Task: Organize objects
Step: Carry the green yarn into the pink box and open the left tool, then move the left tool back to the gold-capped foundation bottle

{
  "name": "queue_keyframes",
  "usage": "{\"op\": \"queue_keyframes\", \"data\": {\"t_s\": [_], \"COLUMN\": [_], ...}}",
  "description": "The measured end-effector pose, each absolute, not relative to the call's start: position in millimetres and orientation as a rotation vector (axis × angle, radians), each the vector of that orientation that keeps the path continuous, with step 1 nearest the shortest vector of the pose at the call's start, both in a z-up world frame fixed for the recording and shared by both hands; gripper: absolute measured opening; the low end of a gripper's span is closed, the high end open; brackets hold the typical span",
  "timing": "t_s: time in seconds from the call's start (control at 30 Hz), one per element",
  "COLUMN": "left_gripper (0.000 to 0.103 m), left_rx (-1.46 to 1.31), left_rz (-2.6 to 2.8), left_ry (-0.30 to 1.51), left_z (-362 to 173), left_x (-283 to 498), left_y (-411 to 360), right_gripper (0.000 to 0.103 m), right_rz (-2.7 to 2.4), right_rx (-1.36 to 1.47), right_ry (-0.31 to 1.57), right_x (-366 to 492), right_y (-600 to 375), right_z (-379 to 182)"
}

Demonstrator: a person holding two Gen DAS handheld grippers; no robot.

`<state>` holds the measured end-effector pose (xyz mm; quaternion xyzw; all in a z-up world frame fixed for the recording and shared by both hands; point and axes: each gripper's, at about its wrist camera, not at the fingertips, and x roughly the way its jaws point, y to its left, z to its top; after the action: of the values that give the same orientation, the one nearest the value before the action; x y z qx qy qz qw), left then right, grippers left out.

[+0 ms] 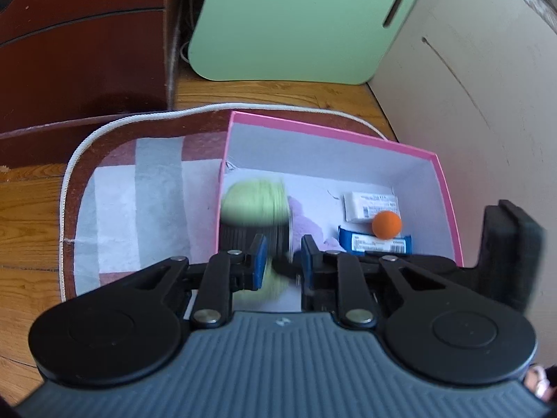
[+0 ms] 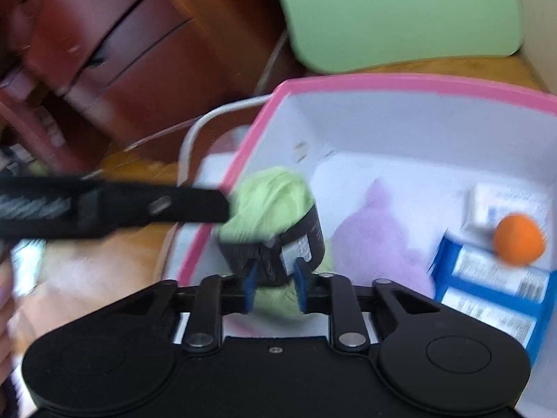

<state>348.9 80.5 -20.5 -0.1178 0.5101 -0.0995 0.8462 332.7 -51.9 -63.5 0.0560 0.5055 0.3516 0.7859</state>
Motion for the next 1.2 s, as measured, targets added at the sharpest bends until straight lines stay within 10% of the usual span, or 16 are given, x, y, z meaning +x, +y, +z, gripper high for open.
{"op": "queue_keyframes", "data": {"t_s": [0.97, 1.2], "left_gripper": [0.008, 0.038], "left_rx": [-0.113, -0.119], "left_rz": [-0.02, -0.058], "left_ry": [1.176, 1.088], "left_z": [-96, -53], "left_x": [374, 325], "left_y": [24, 23], "right_gripper": [0.028, 0.04], "right_rz": [0.621, 0.608], "right_rx": [0.012, -0.035], "right_ry": [1.025, 1.007], "right_x": [317, 293], "right_y": [-114, -121], "right_z": [-45, -28]}}
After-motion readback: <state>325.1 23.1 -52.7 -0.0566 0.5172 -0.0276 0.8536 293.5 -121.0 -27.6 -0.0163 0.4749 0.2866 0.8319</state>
